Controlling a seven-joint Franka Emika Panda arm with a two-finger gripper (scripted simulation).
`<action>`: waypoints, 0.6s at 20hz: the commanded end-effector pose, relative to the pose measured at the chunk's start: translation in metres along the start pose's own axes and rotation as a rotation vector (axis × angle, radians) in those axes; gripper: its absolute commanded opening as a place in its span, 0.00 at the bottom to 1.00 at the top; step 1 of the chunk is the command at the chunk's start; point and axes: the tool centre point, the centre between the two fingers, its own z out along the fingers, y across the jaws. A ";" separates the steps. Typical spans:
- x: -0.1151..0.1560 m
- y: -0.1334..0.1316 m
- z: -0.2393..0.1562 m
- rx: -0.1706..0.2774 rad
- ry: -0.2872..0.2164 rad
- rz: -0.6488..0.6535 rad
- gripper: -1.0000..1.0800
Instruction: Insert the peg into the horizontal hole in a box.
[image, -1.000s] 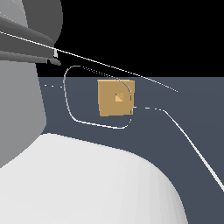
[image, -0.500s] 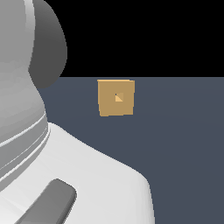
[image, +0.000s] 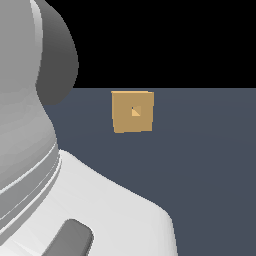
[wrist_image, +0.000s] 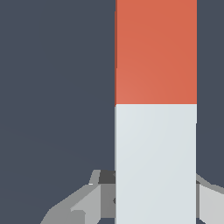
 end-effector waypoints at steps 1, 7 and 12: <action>0.000 0.000 0.000 0.000 0.000 0.000 0.00; 0.004 0.001 -0.001 0.000 0.000 -0.005 0.00; 0.030 0.007 -0.006 0.000 -0.001 -0.036 0.00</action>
